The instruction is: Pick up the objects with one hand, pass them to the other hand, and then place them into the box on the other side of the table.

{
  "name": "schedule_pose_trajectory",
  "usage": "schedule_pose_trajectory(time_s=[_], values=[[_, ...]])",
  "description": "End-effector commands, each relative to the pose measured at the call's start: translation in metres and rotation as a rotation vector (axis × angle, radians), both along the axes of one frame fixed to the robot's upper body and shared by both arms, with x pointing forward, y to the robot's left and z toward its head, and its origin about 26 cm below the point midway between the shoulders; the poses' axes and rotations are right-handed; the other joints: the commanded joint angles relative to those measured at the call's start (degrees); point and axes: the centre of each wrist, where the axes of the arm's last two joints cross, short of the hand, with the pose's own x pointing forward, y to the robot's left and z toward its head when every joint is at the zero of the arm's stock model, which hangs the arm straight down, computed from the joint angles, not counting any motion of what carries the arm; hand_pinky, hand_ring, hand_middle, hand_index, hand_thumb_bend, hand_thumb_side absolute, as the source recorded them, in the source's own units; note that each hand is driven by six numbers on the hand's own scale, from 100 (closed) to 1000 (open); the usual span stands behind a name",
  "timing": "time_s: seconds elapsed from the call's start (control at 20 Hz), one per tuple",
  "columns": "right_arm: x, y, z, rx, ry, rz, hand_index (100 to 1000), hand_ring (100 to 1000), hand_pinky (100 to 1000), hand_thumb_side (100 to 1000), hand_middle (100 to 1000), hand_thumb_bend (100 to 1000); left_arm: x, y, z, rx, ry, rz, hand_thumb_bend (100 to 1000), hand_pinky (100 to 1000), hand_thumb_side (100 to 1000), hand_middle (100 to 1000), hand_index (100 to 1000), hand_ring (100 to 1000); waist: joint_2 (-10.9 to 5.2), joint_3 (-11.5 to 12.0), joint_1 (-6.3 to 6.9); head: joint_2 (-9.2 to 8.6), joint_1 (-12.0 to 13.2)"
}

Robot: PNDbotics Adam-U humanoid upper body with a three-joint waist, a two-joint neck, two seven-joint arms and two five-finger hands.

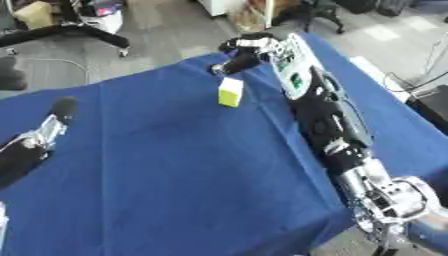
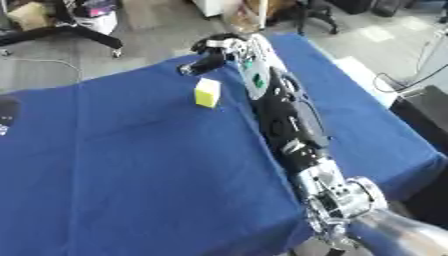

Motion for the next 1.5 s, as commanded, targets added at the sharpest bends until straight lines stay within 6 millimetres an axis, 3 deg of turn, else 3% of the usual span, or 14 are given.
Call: schedule_pose_trajectory(time_s=[0.05, 0.5, 0.7, 1.0, 1.1, 1.2, 1.35, 1.5], values=[[0.009, -0.005, 0.003, -0.084, -0.032, -0.037, 1000, 957, 907, 565, 981, 417, -0.002, 0.004, 0.01, -0.037, -0.016, -0.042, 591, 854, 532, 605, 775, 625, -0.7, 0.3, 0.86, -0.14, -0.9], [0.022, -0.013, -0.041, -0.273, -0.004, -0.124, 1000, 1000, 949, 533, 994, 496, -0.001, 0.014, 0.011, -0.135, 0.021, -0.131, 583, 854, 538, 603, 773, 623, -0.24, 1.4, 1.27, -0.14, -2.1], [0.024, -0.016, -0.049, -0.343, -0.039, -0.146, 1000, 1000, 951, 498, 981, 518, 0.0, 0.019, 0.014, -0.176, 0.03, -0.166, 581, 854, 539, 603, 773, 623, -0.01, 1.5, 1.47, -0.14, -2.5], [0.023, -0.023, -0.058, -0.416, -0.113, -0.208, 1000, 933, 906, 417, 905, 467, 0.0, 0.023, 0.015, -0.199, 0.039, -0.184, 578, 854, 541, 603, 772, 622, 0.24, 1.5, 1.69, -0.14, -2.7], [0.023, -0.025, -0.058, -0.435, -0.152, -0.226, 949, 877, 874, 297, 840, 399, 0.0, 0.023, 0.015, -0.201, 0.039, -0.184, 577, 854, 541, 602, 772, 622, 0.26, 1.4, 1.71, -0.14, -2.8], [0.022, -0.026, -0.056, -0.453, -0.201, -0.242, 842, 811, 840, 107, 756, 308, 0.0, 0.023, 0.015, -0.202, 0.039, -0.184, 574, 853, 543, 603, 772, 622, 0.26, 1.4, 1.71, -0.14, -2.8], [0.023, -0.026, -0.048, -0.469, -0.292, -0.268, 720, 743, 804, 100, 648, 214, 0.0, 0.023, 0.014, -0.204, 0.04, -0.181, 572, 853, 544, 602, 772, 622, 0.22, 1.3, 1.71, -0.14, -2.8], [0.023, -0.025, -0.04, -0.476, -0.374, -0.285, 651, 704, 784, 100, 588, 188, 0.0, 0.023, 0.014, -0.205, 0.04, -0.178, 571, 853, 544, 602, 772, 622, 0.17, 1.3, 1.65, -0.14, -2.8]])
